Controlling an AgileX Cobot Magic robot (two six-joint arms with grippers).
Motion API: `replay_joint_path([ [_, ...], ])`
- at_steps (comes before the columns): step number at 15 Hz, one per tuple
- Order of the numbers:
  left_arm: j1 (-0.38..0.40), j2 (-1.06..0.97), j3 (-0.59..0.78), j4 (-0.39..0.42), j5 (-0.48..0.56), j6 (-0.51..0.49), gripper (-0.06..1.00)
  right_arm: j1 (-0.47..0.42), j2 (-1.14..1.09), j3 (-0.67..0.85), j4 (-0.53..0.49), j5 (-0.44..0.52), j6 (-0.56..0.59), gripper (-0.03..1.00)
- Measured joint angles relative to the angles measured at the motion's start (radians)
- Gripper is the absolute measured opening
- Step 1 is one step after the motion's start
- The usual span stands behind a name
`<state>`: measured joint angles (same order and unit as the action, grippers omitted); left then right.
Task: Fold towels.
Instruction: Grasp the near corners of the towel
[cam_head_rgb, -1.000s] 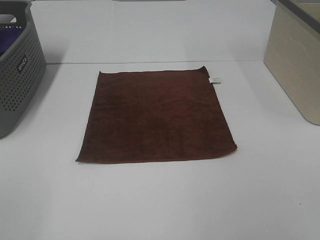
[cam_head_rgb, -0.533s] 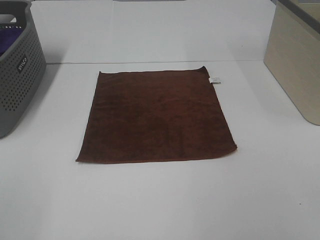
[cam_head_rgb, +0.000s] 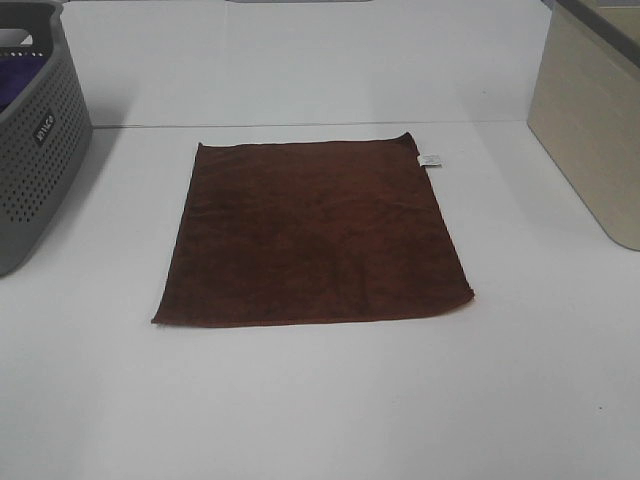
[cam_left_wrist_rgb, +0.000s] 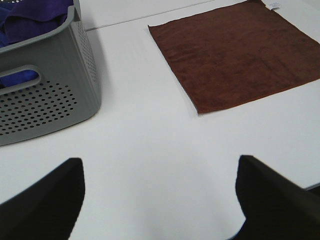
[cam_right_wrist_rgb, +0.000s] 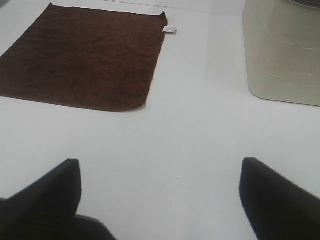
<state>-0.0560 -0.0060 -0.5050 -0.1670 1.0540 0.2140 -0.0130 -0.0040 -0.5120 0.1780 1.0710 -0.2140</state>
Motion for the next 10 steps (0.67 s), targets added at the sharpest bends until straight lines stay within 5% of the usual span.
replay_joint_path([
  [10, 0.0, 0.0, 0.0, 0.0, -0.001, 0.0, 0.77, 0.0, 0.0, 0.0, 0.0, 0.0, 0.0, 0.83],
])
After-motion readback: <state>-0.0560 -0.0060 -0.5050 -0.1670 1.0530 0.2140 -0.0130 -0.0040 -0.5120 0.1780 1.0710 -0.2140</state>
